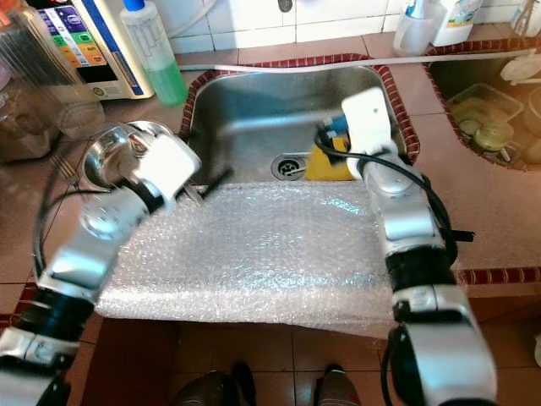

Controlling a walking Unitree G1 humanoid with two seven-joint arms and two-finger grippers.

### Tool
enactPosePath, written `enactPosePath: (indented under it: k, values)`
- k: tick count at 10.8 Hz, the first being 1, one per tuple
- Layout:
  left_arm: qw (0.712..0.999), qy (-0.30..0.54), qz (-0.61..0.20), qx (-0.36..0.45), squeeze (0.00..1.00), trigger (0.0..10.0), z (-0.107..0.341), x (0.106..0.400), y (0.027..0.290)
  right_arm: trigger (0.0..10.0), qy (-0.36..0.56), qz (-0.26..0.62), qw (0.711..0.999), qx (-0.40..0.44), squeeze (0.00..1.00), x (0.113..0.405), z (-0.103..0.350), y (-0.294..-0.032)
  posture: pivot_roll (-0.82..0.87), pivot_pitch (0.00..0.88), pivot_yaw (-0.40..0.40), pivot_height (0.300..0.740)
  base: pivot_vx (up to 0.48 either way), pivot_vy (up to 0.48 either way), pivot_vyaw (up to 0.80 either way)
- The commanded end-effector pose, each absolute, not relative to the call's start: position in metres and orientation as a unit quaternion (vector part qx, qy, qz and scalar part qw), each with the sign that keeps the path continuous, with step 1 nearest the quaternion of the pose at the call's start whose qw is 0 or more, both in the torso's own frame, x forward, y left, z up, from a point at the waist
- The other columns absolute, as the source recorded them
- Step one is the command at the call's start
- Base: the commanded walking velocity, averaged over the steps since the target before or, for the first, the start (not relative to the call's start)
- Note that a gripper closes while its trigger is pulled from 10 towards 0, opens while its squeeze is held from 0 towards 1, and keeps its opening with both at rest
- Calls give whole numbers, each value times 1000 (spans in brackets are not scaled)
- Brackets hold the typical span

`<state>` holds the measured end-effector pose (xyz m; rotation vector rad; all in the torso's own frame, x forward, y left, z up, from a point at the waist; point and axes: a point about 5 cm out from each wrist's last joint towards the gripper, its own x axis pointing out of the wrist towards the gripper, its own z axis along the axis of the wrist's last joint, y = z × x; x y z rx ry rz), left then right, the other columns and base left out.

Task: Kitchen organization

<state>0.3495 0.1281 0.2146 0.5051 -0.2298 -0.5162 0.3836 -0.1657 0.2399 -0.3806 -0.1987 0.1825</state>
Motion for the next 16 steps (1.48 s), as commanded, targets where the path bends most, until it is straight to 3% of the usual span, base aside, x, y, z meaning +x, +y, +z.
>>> enactPosePath:
  k: [1,3,8,13,16]
  values:
    - [936,-121,-230,236,0,10000,220,351,138,10000,-112,110,967,-200,118,379,238,-152,-176,203,170,740,0,0,0]
    - [953,-151,-175,197,0,10000,234,352,156,10000,-135,127,962,-198,122,370,234,-136,-179,206,173,740,0,0,0]
    - [976,-148,67,142,0,10000,240,340,242,10000,-129,170,956,-199,122,357,219,-112,-154,209,162,740,0,0,0]
    - [973,-87,179,118,0,10000,213,306,281,10000,-118,197,953,-196,118,353,213,-101,-109,214,146,740,0,0,0]
    - [974,-32,202,96,0,10000,197,288,287,10000,-114,205,952,-197,110,353,212,-100,-100,214,147,740,0,0,0]
